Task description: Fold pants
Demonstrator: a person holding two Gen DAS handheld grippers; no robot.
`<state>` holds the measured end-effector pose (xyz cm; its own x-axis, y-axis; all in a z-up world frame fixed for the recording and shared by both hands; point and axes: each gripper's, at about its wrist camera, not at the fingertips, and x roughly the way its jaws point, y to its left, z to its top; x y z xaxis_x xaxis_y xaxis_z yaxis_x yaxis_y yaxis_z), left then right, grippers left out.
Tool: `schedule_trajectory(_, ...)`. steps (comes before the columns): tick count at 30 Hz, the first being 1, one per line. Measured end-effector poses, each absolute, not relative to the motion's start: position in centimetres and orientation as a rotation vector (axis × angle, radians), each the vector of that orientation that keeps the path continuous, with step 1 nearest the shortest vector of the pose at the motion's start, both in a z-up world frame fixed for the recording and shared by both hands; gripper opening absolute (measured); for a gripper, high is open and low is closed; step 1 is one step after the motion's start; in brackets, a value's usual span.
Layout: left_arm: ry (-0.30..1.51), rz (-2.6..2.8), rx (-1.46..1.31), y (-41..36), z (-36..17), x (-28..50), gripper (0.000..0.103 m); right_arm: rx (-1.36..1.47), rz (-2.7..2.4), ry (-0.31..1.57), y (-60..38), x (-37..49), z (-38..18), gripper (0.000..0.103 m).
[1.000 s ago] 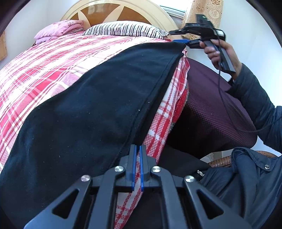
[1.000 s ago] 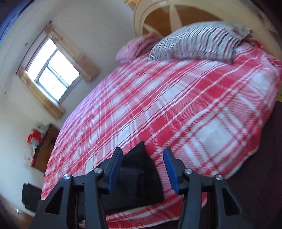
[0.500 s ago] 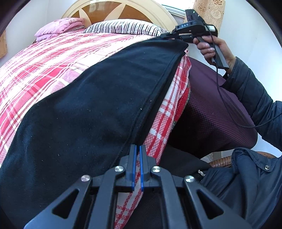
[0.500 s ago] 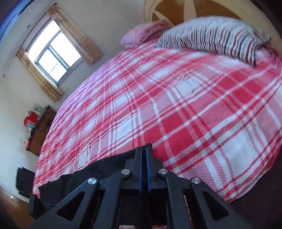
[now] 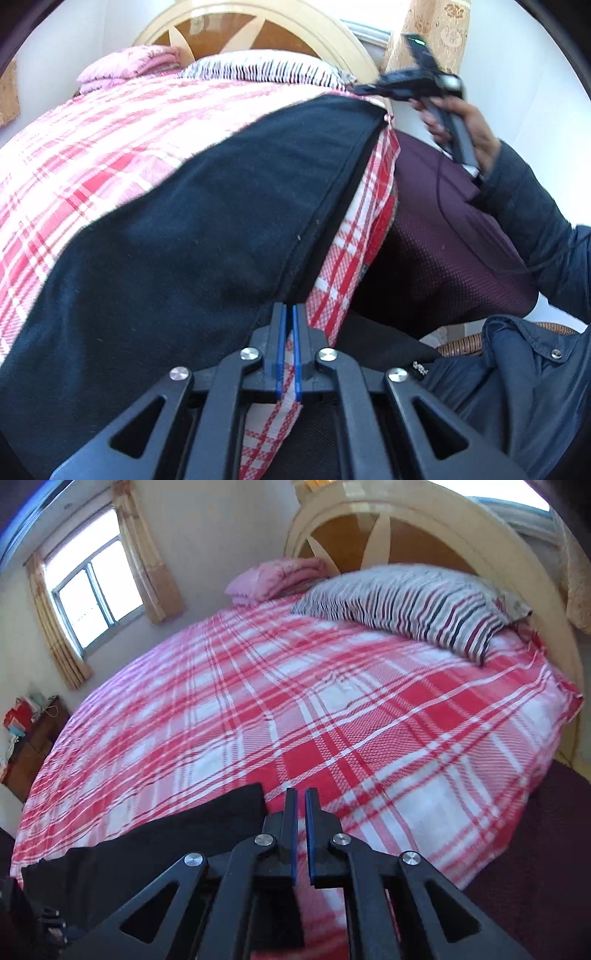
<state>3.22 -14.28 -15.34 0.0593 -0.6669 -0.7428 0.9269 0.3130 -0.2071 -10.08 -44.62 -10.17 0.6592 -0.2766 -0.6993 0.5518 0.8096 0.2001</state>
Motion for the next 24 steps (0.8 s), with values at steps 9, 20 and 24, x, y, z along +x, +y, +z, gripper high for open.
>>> schedule_trajectory(9, 0.854, -1.148, 0.253, -10.3, -13.9, 6.1, 0.004, 0.381, -0.299, 0.864, -39.1, -9.4, -13.2, 0.056)
schedule_trajectory(20, 0.939, -1.141, 0.246, -8.3, -16.6, 6.3, 0.004, 0.164, -0.073, 0.883, -27.6, -5.9, -11.8, 0.056)
schedule_trajectory(24, 0.896, -1.092, 0.254, -6.6, -15.7, 6.2, 0.004, 0.137, 0.132, 0.950, -21.4, -2.9, -14.2, 0.056)
